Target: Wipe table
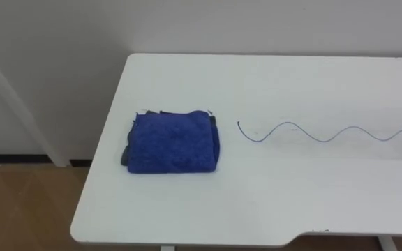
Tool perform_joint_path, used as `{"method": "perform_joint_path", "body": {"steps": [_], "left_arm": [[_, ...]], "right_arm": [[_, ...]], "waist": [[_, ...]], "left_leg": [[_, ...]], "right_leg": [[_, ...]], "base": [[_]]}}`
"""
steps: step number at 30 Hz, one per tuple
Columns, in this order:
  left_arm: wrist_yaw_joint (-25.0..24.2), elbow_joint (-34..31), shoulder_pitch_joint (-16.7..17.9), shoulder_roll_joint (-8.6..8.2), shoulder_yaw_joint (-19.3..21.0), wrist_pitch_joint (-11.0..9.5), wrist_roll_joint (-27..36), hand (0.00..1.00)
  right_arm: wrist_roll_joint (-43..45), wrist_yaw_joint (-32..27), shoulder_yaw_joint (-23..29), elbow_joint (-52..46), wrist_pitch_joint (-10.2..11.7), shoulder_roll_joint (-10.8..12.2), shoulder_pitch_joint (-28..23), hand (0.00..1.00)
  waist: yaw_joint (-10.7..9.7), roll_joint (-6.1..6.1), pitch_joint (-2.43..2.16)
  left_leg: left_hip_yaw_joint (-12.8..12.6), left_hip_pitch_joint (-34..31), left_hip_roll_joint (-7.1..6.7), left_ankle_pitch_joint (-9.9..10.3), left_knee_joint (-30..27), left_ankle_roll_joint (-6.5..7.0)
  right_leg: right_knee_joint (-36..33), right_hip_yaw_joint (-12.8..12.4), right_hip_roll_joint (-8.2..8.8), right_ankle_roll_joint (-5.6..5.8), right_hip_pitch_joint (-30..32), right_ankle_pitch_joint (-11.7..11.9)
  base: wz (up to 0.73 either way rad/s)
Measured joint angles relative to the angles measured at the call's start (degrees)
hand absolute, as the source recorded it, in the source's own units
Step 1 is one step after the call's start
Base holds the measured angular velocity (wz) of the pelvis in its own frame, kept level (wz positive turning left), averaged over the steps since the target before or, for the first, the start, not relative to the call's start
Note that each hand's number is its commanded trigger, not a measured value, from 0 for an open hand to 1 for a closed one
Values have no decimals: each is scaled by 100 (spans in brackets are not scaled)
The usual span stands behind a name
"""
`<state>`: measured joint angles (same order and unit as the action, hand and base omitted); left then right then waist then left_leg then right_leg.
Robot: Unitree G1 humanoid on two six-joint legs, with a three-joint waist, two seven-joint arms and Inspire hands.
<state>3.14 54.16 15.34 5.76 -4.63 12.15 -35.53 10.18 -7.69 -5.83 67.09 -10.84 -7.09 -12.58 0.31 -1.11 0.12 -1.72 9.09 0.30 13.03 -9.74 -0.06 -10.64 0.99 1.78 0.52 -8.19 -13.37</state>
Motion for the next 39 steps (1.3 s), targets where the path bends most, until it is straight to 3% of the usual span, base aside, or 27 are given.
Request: {"method": "perform_joint_path", "body": {"steps": [5, 11, 15, 19, 22, 26, 28, 32, 34, 35, 36, 39], "left_arm": [[18, -18, 73, -30, 218, 5, -9, 0], [46, -35, 163, -30, 1054, 43, -16, 0], [59, -234, 267, -2, 1494, 37, -16, 0], [201, -283, 207, 233, 1525, -34, -15, 0], [295, -406, 222, 353, 1522, -52, -51, 0], [291, -410, 196, 365, 1484, -70, -53, 0], [292, -418, 202, 407, 1338, -67, -38, 0], [195, -709, 438, 378, 1202, -44, -64, 0], [106, -718, 537, 383, 1204, 30, -64, 0], [98, -731, 513, 388, 1202, 39, -64, 0], [78, -815, 450, 392, 1170, 28, -70, 0], [65, -1021, 402, 455, 875, -105, -73, 0]], "right_arm": [[-1188, -294, 318, 183, 1, -1, -16, 0], [-2971, -801, 1678, 438, 2, -34, -21, 0], [-3819, -1242, 2722, 392, 8, -259, 51, 0], [-3829, -1926, 3016, 17, 52, -705, 476, 0], [-3359, -2391, 3026, -728, 182, -860, 715, 0], [-2291, -2769, 2955, -1474, 330, -869, 922, 0], [-1550, -3055, 2818, -2200, 338, -870, 928, 0], [-1202, -3238, 2774, -3078, -36, -759, 723, 0], [-331, -3195, 2319, -4451, -42, -779, 660, 0], [-70, -3192, 2200, -4799, -9, -796, 663, 0], [441, -3207, 2012, -5339, 164, -874, 697, 0], [1447, -3162, 1486, -6066, 516, -1205, 914, 0]], "waist": [[-23, -20, 7], [-324, -141, 15], [-478, -226, 17], [-504, -293, 4], [-453, -313, 17], [-324, -381, 6], [-198, -385, 36], [-156, -372, 66], [-150, -313, 72], [-155, -311, 72], [-157, -282, 54], [-47, -359, 77]], "left_leg": [[10, 93, -3, 0, 19, 0], [49, 118, -7, 0, 16, 0], [32, 14, -12, 0, 14, 1], [15, -46, -10, 0, 11, 1], [4, -42, -7, 0, 4, 1], [8, -82, -11, 0, 3, 1], [6, -130, -9, 0, 3, 0], [-54, -173, -2, -1, 19, 1], [-67, -203, 25, -3, 7, 2], [-43, -202, 30, -3, -1, 2], [-43, -201, 35, -3, -10, 2], [-38, -176, 41, -3, 14, 2]], "right_leg": [[9, -3, -1, 8, -99, -9], [88, 64, 7, 8, -183, -8], [74, 37, 2, 11, -96, -4], [57, 42, 2, 15, -31, 13], [47, 46, -1, 9, -20, 18], [61, 53, -3, 10, 11, 21], [55, 48, -5, 9, 58, 22], [-28, 45, -9, 10, 183, 23], [-176, 153, -8, 7, 325, 34], [-189, 242, -3, 8, 331, 48], [-190, 403, 7, 7, 318, 58], [-185, 472, 11, 15, 275, 68]], "base": [[1], [5], [-3], [-1], [0], [1], [0], [-15], [-68], [-36], [11], [17]]}}
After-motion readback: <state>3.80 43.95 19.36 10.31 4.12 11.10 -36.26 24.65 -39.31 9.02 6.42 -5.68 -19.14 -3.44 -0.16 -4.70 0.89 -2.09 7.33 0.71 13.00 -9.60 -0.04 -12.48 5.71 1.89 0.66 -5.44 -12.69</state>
